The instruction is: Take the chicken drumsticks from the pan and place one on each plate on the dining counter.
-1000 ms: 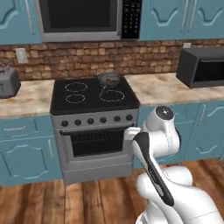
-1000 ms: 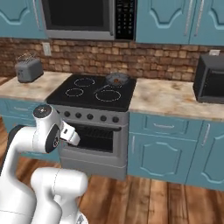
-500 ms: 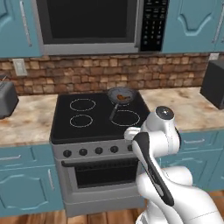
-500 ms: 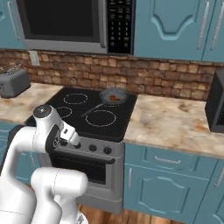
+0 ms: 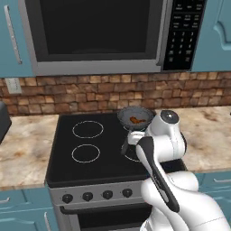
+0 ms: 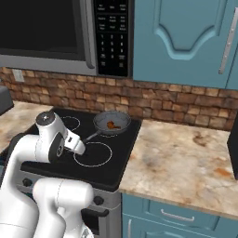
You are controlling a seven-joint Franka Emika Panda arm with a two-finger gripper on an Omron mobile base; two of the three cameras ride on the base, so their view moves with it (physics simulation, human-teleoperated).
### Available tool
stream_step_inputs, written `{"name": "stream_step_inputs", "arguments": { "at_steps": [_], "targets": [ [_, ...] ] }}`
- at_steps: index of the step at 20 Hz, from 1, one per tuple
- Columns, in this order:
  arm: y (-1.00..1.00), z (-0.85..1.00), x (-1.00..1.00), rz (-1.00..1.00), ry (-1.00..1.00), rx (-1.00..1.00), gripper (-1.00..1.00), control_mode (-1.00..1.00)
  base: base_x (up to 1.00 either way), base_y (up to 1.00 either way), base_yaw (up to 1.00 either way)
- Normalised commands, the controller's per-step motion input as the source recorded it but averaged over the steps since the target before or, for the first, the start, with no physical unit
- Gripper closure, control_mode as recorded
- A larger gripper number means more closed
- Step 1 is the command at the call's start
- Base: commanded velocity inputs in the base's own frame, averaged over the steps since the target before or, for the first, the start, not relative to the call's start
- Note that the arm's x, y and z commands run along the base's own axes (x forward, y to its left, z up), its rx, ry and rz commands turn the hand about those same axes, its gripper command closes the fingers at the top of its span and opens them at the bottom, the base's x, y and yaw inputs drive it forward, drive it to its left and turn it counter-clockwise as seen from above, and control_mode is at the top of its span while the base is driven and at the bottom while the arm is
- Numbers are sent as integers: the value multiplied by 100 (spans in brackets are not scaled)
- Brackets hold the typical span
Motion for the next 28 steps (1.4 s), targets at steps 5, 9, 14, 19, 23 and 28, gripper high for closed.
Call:
{"name": "stream_step_inputs", "arguments": {
  "at_steps": [5, 9, 14, 19, 23, 28],
  "targets": [
    [-16, 0, 13, 0, 0, 1, -100, -100, 7, -4, 0],
    [-33, -3, 91, 0, 0, 0, -100, -100, 0, 0, 0],
    [-38, 0, 97, -1, 5, 0, -100, -100, 0, 0, 0],
    [-45, 21, 81, 2, 13, -1, -100, -100, 0, 0, 0],
    [-17, 14, 52, 13, 10, -11, -100, -100, 0, 0, 0],
    [-17, -3, 35, 35, 0, -11, -100, -100, 0, 0, 0]
  ]
}}
